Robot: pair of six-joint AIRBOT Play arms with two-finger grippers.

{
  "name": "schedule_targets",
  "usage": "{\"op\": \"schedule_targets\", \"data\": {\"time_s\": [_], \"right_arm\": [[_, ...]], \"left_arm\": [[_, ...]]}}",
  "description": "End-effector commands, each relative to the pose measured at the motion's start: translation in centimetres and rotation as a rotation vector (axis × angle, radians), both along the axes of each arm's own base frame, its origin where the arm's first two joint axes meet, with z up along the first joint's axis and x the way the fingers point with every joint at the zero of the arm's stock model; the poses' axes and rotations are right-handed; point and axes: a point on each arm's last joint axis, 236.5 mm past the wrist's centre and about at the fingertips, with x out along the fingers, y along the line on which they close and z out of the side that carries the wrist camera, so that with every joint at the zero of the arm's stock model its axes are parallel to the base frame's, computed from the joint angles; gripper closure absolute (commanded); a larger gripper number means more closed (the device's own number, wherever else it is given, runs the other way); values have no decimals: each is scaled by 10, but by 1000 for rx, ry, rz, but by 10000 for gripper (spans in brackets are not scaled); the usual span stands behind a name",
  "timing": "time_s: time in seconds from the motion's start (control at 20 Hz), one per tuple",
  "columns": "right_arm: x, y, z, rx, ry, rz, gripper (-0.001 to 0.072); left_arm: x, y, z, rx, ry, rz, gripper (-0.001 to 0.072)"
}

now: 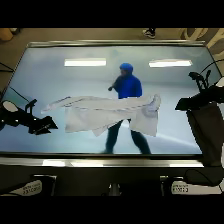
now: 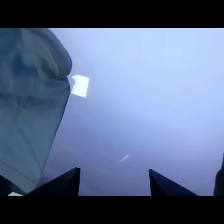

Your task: Fold the shirts.

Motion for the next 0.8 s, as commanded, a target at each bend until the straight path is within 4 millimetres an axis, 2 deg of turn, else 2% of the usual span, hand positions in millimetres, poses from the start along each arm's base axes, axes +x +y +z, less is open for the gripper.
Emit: {"op": "schedule_targets", "data": {"time_s": [0.0, 0.2, 0.25, 0.35, 0.4, 0.45, 0.5, 0.55, 0.6, 0.65, 0.75], "right_arm": [[-13, 27, -11, 174, 60, 53, 286], [-3, 27, -19, 184, 45, 37, 274], [-2, 26, -22, 184, 45, 37, 222], [-3, 27, -27, 190, 59, 36, 167], [-3, 27, -30, 192, 64, 35, 96], [1, 25, -34, 187, 59, 28, 38], [7, 22, -38, 174, 38, 25, 46], [11, 22, -40, 167, 25, 21, 49], [15, 27, -43, 162, 14, 35, 82], [19, 35, -48, 155, 7, 62, 116], [30, 59, -60, 141, -19, 141, 116]], "left_arm": [[-4, -39, -21, -155, -48, 91, 167], [19, -54, -23, -151, -127, 116, 167], [21, -59, -25, -150, -134, 108, 167], [26, -73, -26, -176, -137, 113, 186], [29, -78, -26, -177, -149, 114, 194], [33, -80, -27, -171, -161, 123, 271], [36, -82, -26, -170, -172, 126, 345], [37, -83, -26, -173, -177, 127, 452], [38, -84, -25, -173, -179, 124, 583], [38, -84, -24, -175, -180, 123, 676], [39, -85, -19, -177, -194, 120, 682]]}}
